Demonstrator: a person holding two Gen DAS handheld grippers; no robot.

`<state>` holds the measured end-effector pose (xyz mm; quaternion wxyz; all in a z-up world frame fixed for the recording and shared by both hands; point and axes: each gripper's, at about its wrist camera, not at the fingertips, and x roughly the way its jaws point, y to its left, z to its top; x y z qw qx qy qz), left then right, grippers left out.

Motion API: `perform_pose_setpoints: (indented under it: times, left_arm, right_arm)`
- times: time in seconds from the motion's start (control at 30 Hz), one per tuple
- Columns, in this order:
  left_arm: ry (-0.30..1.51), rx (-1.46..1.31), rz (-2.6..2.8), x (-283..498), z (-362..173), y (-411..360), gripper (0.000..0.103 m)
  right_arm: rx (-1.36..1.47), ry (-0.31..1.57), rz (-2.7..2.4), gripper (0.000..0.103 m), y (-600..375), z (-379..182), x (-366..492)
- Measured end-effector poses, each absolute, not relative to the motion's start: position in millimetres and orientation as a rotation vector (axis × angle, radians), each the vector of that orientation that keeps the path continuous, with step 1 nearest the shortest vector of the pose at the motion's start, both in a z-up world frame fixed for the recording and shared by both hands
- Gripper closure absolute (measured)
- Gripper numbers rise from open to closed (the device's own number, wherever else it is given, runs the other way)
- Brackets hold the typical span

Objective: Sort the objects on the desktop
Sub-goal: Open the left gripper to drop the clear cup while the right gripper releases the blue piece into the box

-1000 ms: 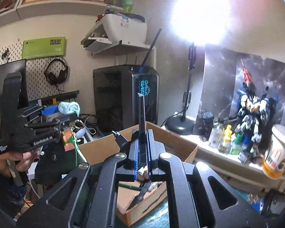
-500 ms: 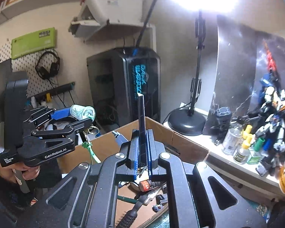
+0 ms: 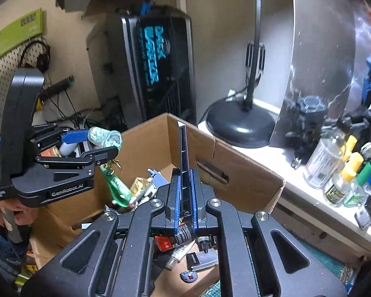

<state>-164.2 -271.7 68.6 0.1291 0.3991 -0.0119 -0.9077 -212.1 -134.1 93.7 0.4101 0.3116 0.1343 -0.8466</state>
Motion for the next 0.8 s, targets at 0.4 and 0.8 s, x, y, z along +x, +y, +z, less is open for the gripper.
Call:
perform_pose_setpoints:
  times: [0.4, 0.8]
  left_arm:
    - [-0.090, 1.187, -2.617, -162.0, 72.0, -258.8, 0.052]
    - [-0.211, 1.088, -2.621, -137.3, 95.1, -229.2, 0.031]
  right_arm:
    - [0.830, 0.352, -2.110, 0.081, -130.3, 83.4, -209.2]
    - [0.786, 0.317, -2.139, 0.076, -93.9, 103.2, -185.5]
